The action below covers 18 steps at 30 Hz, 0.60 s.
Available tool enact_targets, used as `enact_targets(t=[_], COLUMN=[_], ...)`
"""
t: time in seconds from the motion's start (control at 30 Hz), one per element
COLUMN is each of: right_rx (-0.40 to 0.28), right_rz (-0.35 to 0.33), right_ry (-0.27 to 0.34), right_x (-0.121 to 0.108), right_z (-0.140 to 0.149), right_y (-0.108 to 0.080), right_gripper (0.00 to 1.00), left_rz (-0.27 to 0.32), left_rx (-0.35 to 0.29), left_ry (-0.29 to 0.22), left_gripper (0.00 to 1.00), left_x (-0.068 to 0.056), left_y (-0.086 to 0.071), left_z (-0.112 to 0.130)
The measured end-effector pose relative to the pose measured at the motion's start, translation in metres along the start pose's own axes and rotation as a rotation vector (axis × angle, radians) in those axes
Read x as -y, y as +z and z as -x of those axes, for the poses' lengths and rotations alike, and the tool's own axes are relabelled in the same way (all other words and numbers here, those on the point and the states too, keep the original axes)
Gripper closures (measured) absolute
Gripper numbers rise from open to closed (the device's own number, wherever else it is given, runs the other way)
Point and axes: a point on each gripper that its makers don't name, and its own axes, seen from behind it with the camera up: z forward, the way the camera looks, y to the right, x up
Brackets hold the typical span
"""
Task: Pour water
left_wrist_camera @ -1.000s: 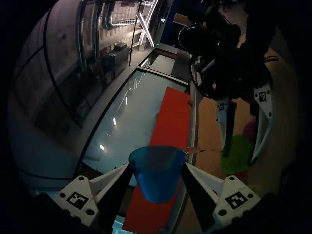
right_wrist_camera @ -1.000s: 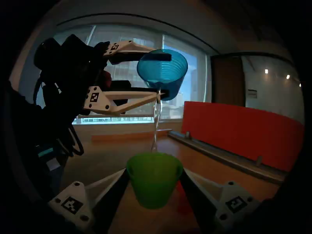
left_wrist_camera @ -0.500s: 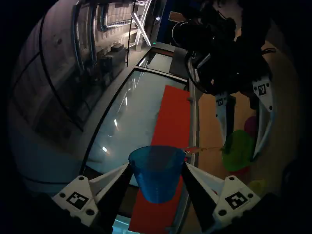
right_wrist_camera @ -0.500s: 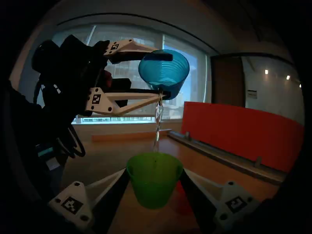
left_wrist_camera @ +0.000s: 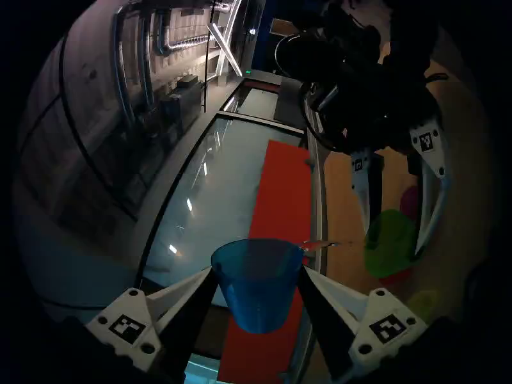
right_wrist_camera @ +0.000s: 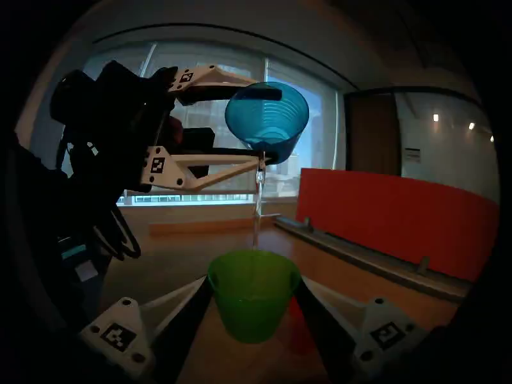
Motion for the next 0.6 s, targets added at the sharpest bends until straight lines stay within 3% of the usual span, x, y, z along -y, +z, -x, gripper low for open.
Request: enact_targets(t=[0.6], right_rx=[-0.006], right_rz=[0.007], right_ry=[0.002], right_x=[-0.0010], right_z=[-0.0026], right_y=[-0.0007], right_gripper=[0.09], left_rz=[-0.010], left_rx=[-0.006], left_ry=[0.061], left_gripper=[0.15], left_x=[0.0008], left_y=[-0.0022], left_z=[-0.0027])
